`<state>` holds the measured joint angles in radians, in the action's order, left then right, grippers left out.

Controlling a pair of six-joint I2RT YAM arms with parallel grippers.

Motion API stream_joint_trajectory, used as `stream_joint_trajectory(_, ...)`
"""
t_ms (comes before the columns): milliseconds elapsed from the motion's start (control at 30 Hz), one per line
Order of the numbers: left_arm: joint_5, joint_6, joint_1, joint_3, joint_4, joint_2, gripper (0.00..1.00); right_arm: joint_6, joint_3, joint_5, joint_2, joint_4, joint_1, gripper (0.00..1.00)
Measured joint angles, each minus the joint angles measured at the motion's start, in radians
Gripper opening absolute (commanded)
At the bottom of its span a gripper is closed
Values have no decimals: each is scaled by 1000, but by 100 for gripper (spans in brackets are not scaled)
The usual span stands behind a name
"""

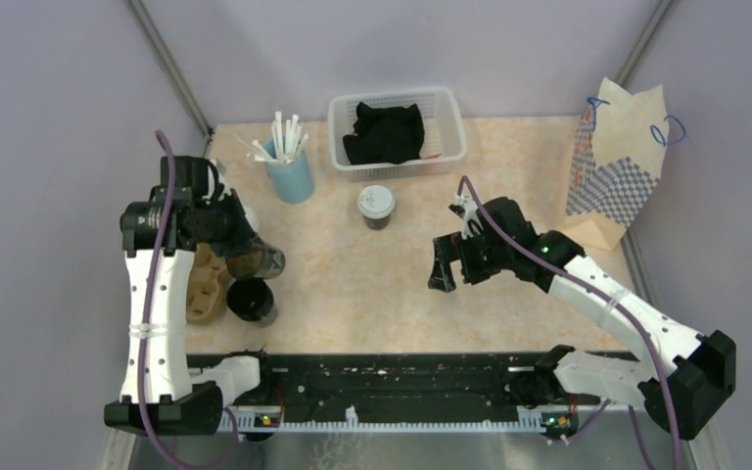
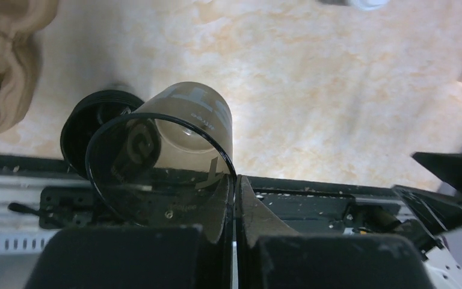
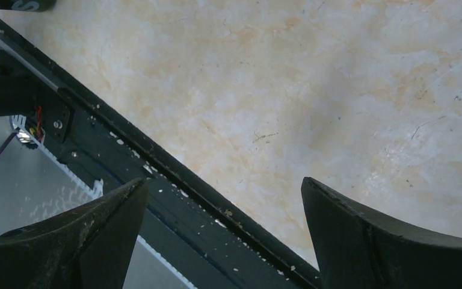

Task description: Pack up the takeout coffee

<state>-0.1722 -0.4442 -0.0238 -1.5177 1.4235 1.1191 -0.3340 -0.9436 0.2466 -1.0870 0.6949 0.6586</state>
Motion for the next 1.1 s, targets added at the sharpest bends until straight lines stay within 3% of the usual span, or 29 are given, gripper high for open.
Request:
stream_joint_trajectory(200,-117,19,57,-113,-71,21,0,-22,-13,-78,19,33,0,99)
stream_joint_trajectory(367,21,-73,502,-202,-156,220,0,-31,-90,-204,64,84,-9,99)
stream_joint_trajectory(433,83,-106,622,-294,-201,385,0,-34,-130,-271,87,95,-19,99)
stream_joint_trajectory(533,156,-130,710,-385,-260,616,0,-41,-164,-377,143,113,-27,99)
stream_joint_trajectory(767,254,-102,806,-720,-262,1041,0,-45,-173,-568,354,137,-29,99)
stream_joint_trajectory(1033,312,-49,854,-801,-241,1165,0,-63,-196,-656,417,174,-29,99)
stream_joint_trajectory(1100,323,-40,859,-801,-233,1174,13,-71,-196,-664,418,188,-29,99)
